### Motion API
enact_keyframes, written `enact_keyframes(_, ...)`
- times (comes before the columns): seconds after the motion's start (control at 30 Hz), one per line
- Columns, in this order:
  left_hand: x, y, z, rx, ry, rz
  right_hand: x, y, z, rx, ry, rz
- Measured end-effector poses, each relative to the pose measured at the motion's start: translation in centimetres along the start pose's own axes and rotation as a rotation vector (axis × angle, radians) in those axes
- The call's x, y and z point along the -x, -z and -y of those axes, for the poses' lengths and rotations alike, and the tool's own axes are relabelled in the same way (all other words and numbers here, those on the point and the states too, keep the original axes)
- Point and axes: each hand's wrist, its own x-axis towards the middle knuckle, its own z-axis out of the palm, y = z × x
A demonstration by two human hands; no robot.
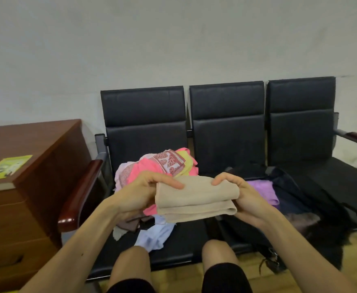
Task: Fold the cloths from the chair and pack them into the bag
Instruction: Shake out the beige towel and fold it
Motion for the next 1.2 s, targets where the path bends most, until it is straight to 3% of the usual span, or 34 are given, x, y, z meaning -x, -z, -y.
enact_keyframes(0.27,-3.3,-2.6,4.1,-0.143,-0.004,0.070,1.0,3.8,-6.3,-0.481,-0.215,-0.158)
enact_keyframes(0.43,-7.6,-6.3,7.8,-0.235,0.033,0.107,3.2,7.6,-9.4,-0.002,-0.210,-0.391)
enact_keyframes(0.5,-9.7,-8.1,9.5,-0.136,0.133,0.060,4.2,9.8,-10.3,0.064,-0.212,-0.467)
enact_keyframes(0.6,-12.8,-11.3,12.0,0.196,0.344,-0.007,5.4,12.9,-11.2,0.059,-0.231,-0.595)
enact_keyframes(0.67,-15.1,-13.5,13.9,0.254,0.426,0.010,5.7,15.3,-12.0,0.055,-0.244,-0.688)
enact_keyframes(0.9,-23.6,-20.6,19.0,-0.127,0.284,0.098,2.9,26.2,-12.0,0.235,-0.237,-0.880)
enact_keyframes(1.03,-30.3,-25.7,20.9,-0.251,0.226,0.084,-0.4,34.9,-10.8,0.429,-0.243,-1.007)
enact_keyframes(1.2,-37.2,-30.6,23.4,-0.304,0.204,0.185,-1.3,42.6,-11.1,0.620,-0.327,-1.076)
